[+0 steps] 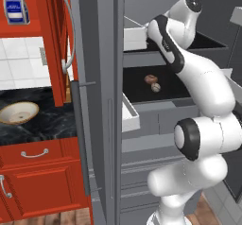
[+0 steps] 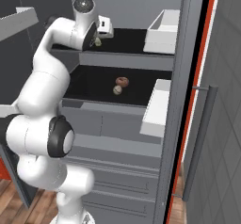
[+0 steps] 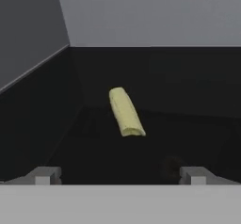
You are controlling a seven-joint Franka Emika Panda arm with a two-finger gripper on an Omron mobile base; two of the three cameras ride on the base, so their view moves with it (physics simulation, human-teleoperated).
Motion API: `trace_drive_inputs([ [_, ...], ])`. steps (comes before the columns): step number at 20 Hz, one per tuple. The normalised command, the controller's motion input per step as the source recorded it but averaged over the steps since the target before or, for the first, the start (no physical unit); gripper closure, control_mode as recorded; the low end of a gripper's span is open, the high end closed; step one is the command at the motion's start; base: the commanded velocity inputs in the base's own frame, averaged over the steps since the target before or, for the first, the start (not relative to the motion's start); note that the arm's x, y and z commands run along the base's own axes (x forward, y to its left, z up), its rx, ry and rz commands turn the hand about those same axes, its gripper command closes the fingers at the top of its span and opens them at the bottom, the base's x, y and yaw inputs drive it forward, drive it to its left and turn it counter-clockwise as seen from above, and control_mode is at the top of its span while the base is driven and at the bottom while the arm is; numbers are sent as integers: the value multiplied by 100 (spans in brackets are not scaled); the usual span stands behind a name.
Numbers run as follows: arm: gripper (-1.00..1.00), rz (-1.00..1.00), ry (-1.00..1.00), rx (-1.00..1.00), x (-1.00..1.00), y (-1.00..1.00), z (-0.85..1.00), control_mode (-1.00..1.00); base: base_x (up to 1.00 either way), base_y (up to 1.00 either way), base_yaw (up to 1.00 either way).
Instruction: Pick the egg and butter from the fridge and place them by the bowl for mixing.
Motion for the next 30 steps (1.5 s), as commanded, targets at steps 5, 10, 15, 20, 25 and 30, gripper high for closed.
trace_drive_inputs([
  [5, -100, 1, 1, 0, 60, 8, -12, -100, 0, 0, 0],
  [10, -100, 2, 1, -1, 60, 14, -24, -100, 0, 0, 0],
  [15, -100, 2, 2, 0, 55, 9, -21, -100, 0, 0, 0],
  [20, -100, 3, 5, 0, 54, 5, -20, -100, 0, 0, 0],
  [25, -100, 2, 8, 0, 48, 1, -13, -100, 0, 0, 0],
  [30, -100, 3, 9, 0, 36, 0, -4, -100, 0, 0, 0],
])
